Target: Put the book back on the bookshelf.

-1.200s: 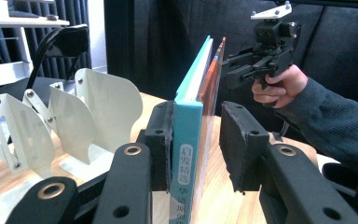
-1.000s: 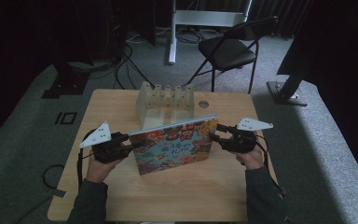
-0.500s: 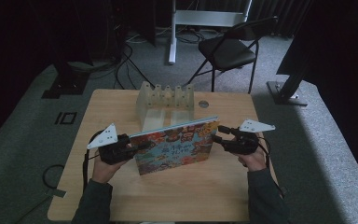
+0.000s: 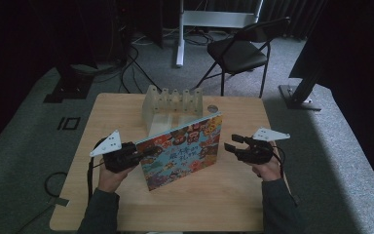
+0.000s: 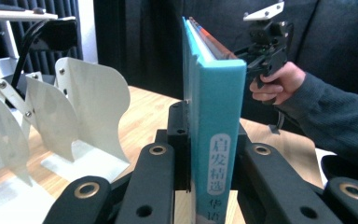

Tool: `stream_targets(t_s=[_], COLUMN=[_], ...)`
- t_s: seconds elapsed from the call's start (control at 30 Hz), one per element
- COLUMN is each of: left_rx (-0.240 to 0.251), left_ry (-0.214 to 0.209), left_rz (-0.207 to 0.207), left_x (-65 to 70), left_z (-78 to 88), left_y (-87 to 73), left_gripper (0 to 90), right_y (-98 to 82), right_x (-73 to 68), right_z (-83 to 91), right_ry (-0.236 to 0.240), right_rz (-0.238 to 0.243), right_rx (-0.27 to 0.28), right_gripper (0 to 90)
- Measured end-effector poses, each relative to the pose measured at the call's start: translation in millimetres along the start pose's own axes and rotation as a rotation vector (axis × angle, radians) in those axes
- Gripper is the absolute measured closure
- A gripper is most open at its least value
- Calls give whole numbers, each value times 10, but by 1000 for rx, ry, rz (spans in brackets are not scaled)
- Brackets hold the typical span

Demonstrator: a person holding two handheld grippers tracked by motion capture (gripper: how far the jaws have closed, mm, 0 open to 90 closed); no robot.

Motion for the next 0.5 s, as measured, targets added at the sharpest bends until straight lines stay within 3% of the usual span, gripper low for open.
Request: stream_targets(t_s=[0.5], left_rx=[-4], left_ry=[-1], left_rz=[-46], left_x=[109], left_z=[-40], left_y=[-6], left_gripper=[789], right_y=[-153], right_x=[71], right_z=[16], right_ry=[-24], right_rz=[-15], right_rx=[-26], right_gripper=[458])
Point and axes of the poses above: each handheld gripper's, and its own axes: z roughly backward along the jaws, y roughly out of its top, x roughly to its right, the point moved 7 cm from there along -z, roughly forward along the jaws, and after that the axes turned 12 degrees about -y, right-handed, at the moved point
